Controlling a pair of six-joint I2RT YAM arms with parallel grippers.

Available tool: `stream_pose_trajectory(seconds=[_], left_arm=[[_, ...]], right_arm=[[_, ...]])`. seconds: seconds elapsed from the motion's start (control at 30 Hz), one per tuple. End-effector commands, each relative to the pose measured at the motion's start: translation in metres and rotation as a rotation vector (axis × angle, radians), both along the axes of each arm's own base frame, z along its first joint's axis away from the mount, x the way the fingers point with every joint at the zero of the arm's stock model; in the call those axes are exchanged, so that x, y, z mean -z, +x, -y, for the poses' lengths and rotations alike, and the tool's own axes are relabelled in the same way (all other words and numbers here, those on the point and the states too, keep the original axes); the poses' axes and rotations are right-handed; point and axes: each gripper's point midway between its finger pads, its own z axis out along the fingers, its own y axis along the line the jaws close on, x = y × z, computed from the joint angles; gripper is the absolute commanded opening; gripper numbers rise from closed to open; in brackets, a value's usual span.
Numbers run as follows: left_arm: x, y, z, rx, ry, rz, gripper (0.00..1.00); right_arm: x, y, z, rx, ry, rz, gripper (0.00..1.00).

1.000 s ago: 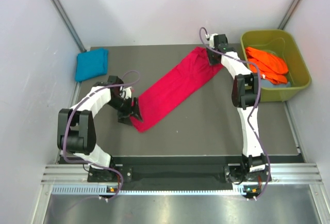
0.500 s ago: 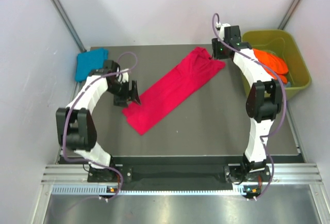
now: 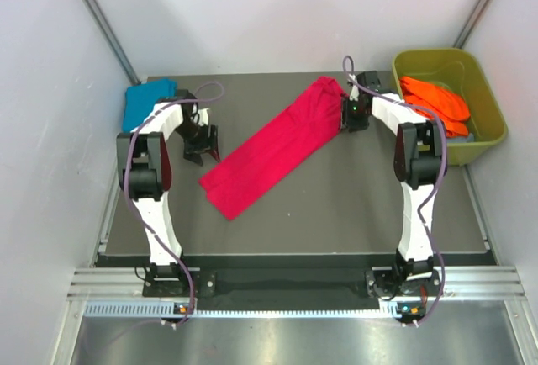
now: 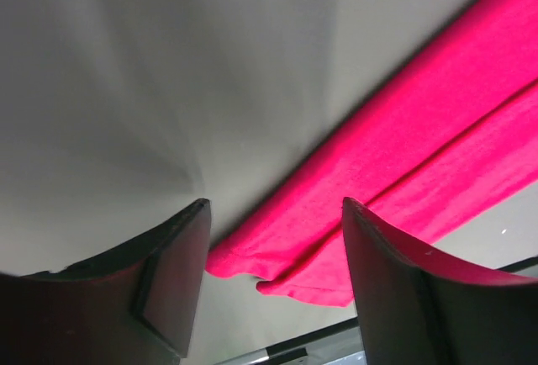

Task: Fold and stack the t-shirts
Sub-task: Fold the tshirt

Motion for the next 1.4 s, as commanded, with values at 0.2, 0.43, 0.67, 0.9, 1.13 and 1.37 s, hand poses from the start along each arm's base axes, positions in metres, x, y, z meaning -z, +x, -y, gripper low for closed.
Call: stream_pose_trajectory(seconds=[0.2, 0.43, 0.67, 0.9, 1.13, 1.37], left_arm=[[0.006, -0.009, 0.0, 0.058, -0.001, -0.045, 0.47], [0.011, -0.032, 0.005, 0.081, -0.03, -0.097, 0.35], [0.014, -0.059, 0.014, 0.101, -0.055, -0.142, 0.06], [0.004, -0.083, 0.027, 0.111, -0.089, -0.158, 0.0], [-0.007, -0.12, 0.07, 0.218, -0.145, -0.176, 0.0], [-0.011, -0.166, 0.103, 0.28, -0.178, -0.223, 0.0]], right_arm=[[-0.002, 0.039, 0.003, 0.039, 0.015, 0.072, 0.43], [0.005, 0.062, 0.007, 0.059, -0.008, 0.1, 0.41], [0.006, 0.074, 0.008, 0.077, -0.017, 0.119, 0.34], [0.001, 0.086, 0.006, 0.091, -0.009, 0.144, 0.14], [-0.002, 0.107, -0.018, 0.077, 0.031, 0.194, 0.12], [-0.001, 0.128, -0.05, 0.049, 0.067, 0.259, 0.12]])
